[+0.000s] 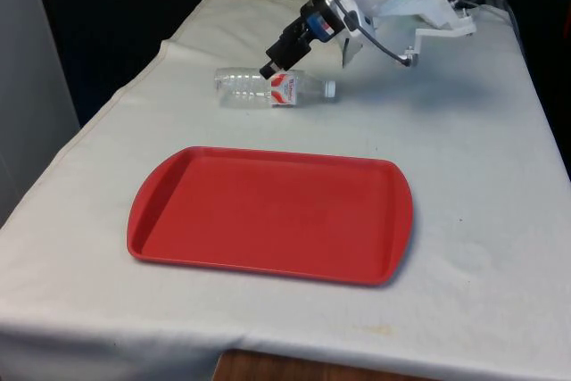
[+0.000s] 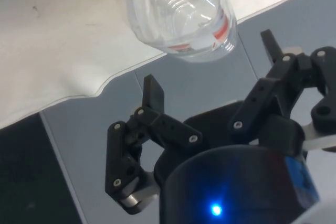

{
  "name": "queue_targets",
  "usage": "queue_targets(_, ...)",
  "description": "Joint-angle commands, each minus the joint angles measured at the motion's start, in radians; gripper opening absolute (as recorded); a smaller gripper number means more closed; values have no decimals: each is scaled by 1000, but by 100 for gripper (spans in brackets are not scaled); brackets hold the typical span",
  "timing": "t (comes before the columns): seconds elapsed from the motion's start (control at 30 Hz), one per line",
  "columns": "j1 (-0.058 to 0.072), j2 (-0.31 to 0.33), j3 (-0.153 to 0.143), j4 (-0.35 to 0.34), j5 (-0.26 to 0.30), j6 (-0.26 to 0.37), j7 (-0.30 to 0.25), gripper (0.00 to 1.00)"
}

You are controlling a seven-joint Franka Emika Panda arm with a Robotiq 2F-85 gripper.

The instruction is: Place the bottle upright on the tray.

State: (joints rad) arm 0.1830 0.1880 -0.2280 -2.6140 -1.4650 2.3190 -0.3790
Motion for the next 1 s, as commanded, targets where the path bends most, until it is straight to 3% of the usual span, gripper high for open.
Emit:
queue_targets(0.0, -5, -3, -7, 1, -27, 27, 19, 100)
queue_targets(0.1, -4, 1, -21, 1, -44, 54, 39, 100)
queue_targets(0.13, 0, 1, -20, 0, -20, 35, 22, 100)
queue_targets(0.17, -4, 2, -25, 1, -47, 61, 43, 100)
queue_targets(0.3, -4, 10, -36, -2, -61, 90, 57, 100)
queue_targets(0.4, -5, 14, -39, -2, -62, 106, 57, 100)
queue_targets(0.43, 0, 15, -38, -4, -37, 86, 43, 100)
queue_targets(0.47, -5, 16, -41, -1, -62, 112, 57, 100)
queue_targets(0.73, -1, 30, -49, 5, -42, 121, 31, 100)
queue_targets(0.97, -6, 65, -53, 33, -46, 148, 6, 100)
